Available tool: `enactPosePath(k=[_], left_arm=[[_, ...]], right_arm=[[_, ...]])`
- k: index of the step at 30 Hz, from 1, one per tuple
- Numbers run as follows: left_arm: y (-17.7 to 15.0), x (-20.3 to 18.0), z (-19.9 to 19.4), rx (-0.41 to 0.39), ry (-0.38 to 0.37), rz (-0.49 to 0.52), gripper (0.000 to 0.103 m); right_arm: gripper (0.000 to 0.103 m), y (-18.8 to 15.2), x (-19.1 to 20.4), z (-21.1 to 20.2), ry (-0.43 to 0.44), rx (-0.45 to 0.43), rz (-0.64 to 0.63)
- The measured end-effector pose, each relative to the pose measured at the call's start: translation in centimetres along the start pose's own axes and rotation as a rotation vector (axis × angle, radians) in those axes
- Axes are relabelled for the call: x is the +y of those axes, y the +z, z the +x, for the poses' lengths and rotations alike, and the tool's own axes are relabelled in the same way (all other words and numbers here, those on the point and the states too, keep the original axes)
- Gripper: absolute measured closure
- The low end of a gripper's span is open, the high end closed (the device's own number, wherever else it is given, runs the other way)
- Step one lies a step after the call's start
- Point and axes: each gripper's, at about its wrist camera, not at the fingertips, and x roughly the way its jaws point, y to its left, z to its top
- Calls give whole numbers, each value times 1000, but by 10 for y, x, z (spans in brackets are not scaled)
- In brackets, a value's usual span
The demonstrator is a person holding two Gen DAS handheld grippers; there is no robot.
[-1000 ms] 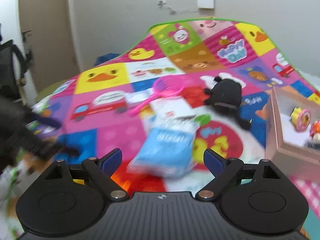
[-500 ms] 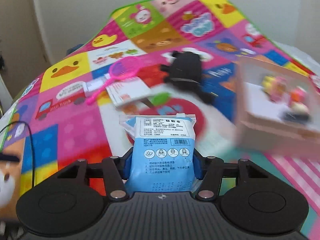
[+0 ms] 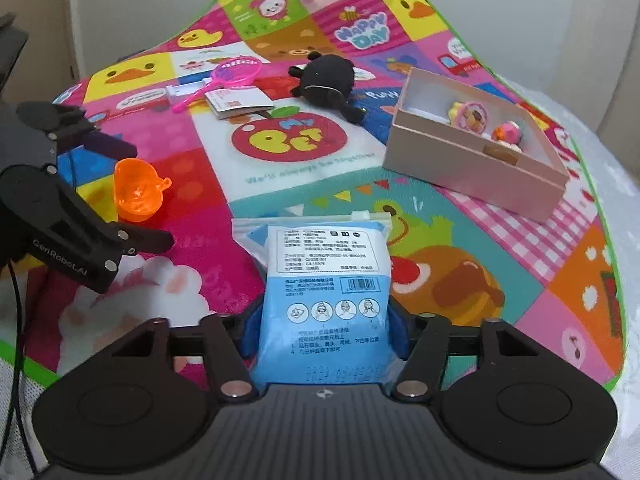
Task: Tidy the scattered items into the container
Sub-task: 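Grasp blue wipes packet with right tool while left tool grasps orange cup toy, then carry packet and orange cup over the pink box and open both tools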
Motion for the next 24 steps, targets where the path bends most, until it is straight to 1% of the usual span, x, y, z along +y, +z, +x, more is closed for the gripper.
enactPosePath(k=[1,2,3,4,6,8,11,12,13,14,17,21,24], left_arm=[[0,2,0,4,1,-6,1],[-1,4,-1,8,3,-13,1],[-1,6,-1,13,6,-19,5],[-2,8,-2,19,8,-22,14],[-2,13,-2,40,-8,-30,24],[-3,16,-4,42,-13,-42,24],[-3,18,-6,41,-14,-39,29],[-3,18,-6,43,-15,-40,33],[-3,18,-6,47,-18,-44,39],[-3,18,-6,52,-22,-47,41],[-3,16,-7,50,-25,-37,41],[0,11,-10,46,-39,-27,41],[4,2,-16,25,-62,-2,41]], right_arm=[[33,2,1,1,0,-6,-4],[33,3,2,3,2,-10,-6],[33,4,2,5,5,-12,-6],[33,6,2,8,8,-13,-6],[33,8,4,13,12,-13,-8],[33,10,5,17,16,-11,-10],[33,11,6,20,19,-9,-8],[33,11,6,21,19,-9,-7],[35,10,6,20,17,-10,-6],[41,10,6,20,16,-12,-5],[45,10,3,16,25,-17,1],[46,7,-2,9,18,-17,4],[47,3,-6,1,15,-7,-4]])
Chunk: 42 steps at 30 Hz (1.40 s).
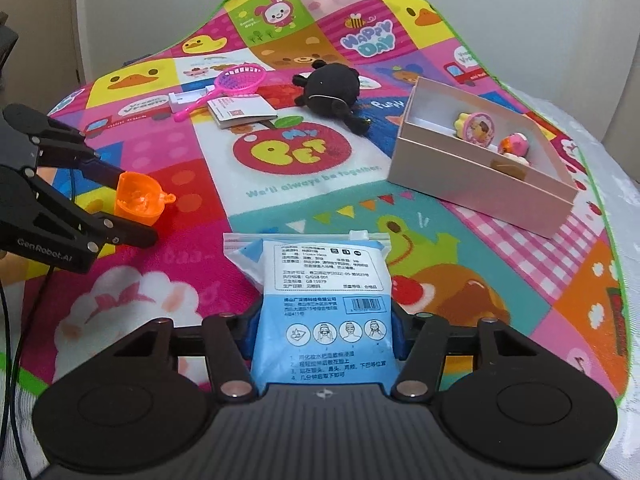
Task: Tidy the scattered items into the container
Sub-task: 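Carry packet and orange cup over the pink box and open both tools, then grasp the pink toy net with the right tool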
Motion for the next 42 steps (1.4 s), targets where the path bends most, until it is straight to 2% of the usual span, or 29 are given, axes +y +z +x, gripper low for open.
enactPosePath(k=[5,9,12,17,18,19,20,21,24,26,30,36,42], left_arm=[[19,-18,-8,-45,-43,43,41],[61,-29,-6,-110,-65,57,41],[111,-37,-1,-188,-71,42,41],[188,-47,41,-281,-42,3,41],[200,-47,52,-287,-45,-12,36],[210,-47,63,-286,-38,-34,22],[216,-44,74,-281,-20,-66,17],[220,-40,82,-276,-5,-106,12],[207,-18,89,-244,4,-228,6],[188,-6,89,-229,39,-239,6],[141,21,88,-131,107,-259,3],[67,71,64,5,221,-337,3],[8,100,25,43,296,-398,1]], right_arm=[[47,-4,-20,-22,15,36,36],[47,1,-54,-40,-30,42,127],[47,18,-87,-58,-82,-14,185],[47,77,-150,-72,-57,-162,409],[47,93,-161,-68,-44,-196,457],[45,107,-171,-61,-33,-228,499],[35,122,-182,-51,-12,-251,543],[30,135,-193,-39,9,-259,584],[28,146,-214,-18,49,-252,714],[28,138,-210,-15,73,-250,713],[28,121,-170,4,22,-185,549],[28,108,-84,33,80,-78,332],[26,127,-23,49,117,-41,179]])
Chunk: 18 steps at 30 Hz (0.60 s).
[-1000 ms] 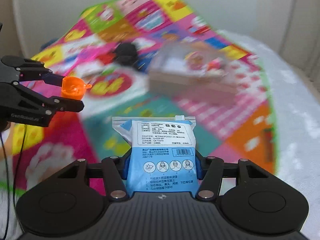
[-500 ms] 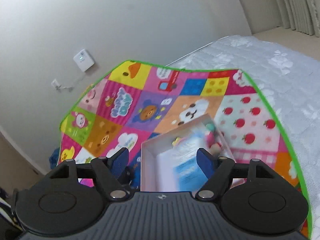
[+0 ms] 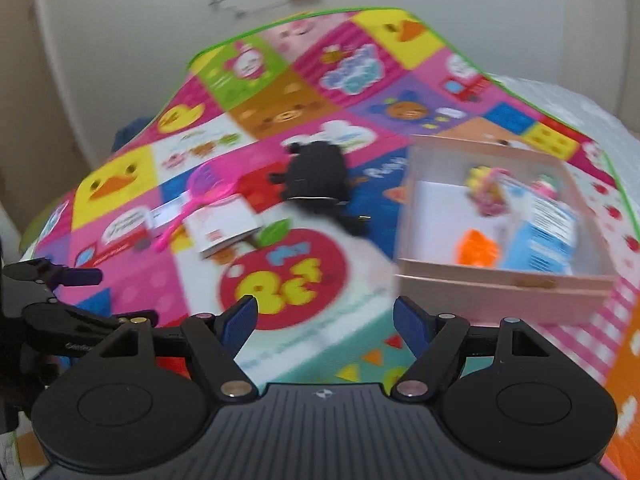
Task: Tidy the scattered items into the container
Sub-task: 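Grasp the pink toy net with the right tool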
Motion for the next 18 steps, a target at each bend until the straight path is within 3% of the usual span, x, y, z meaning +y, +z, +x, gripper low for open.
enactPosePath(k=[6,10,13,18], left_arm=[[-10,41,-14,-34,-9,-150,0],[-7,60,-7,-13,-50,-265,0],[-6,68,-5,-23,-44,-297,0],[-12,80,-2,-1,-59,-339,0]], right_arm=[[20,29,30,30,43,62,16],[19,55,48,69,-30,105,-44],[19,70,61,102,-100,98,-109],[25,76,101,147,-30,70,-230]])
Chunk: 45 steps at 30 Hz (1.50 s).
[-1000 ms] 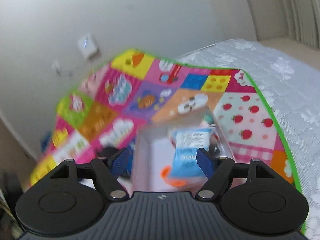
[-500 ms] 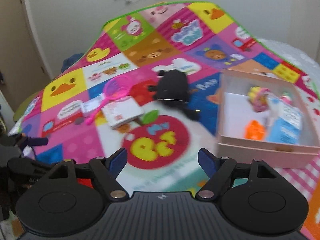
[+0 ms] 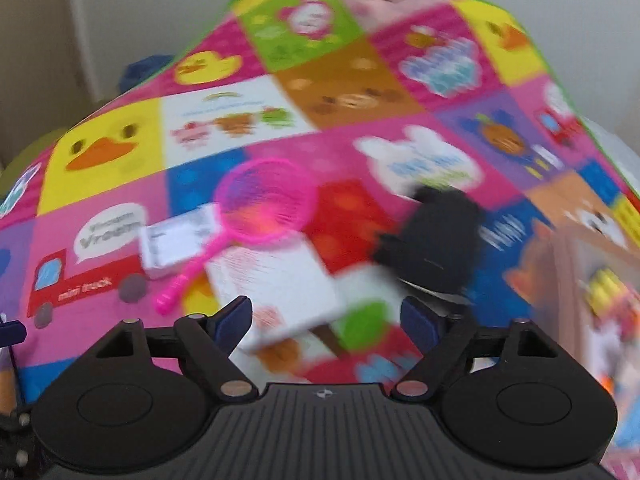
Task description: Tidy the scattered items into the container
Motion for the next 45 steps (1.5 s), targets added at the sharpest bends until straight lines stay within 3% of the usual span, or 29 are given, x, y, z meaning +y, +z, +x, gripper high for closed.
enactPosePath(k=[3,10,11,13,15,16,18,23,27,30,33,36,39,45], left_arm=[[-4,11,-4,23,-9,-8,0],[-9,23,-19,37,15,34,0],[-9,23,-21,39,17,37,0],[-11,23,-23,50,16,47,0],[-14,20,-23,63,10,59,0],[-15,19,-23,67,4,65,0],[-17,17,-23,64,-9,75,0],[-18,7,-22,55,-46,106,0],[-20,-4,-13,73,-87,125,0],[-21,-11,-6,101,-111,129,0],[-22,-16,-6,105,-118,143,0],[-22,-19,-13,100,-119,152,0],[-26,-19,-22,93,-119,170,0],[-34,-17,-32,99,-113,184,0]], right_arm=[[25,13,17,16,21,-57,16],[19,48,3,70,-9,-62,321],[13,52,5,76,7,-57,316],[9,59,17,87,24,-31,234],[11,60,31,93,-24,-24,126],[20,58,36,93,-46,-24,84],[20,53,37,85,-47,-32,41],[20,30,21,25,67,-38,-39],[17,-4,19,-37,235,51,-167],[10,-11,10,-55,262,47,-162],[10,0,3,-30,196,25,-117],[10,12,-1,20,154,61,-37],[10,10,8,56,105,94,-78],[15,-7,7,36,93,92,-176]])
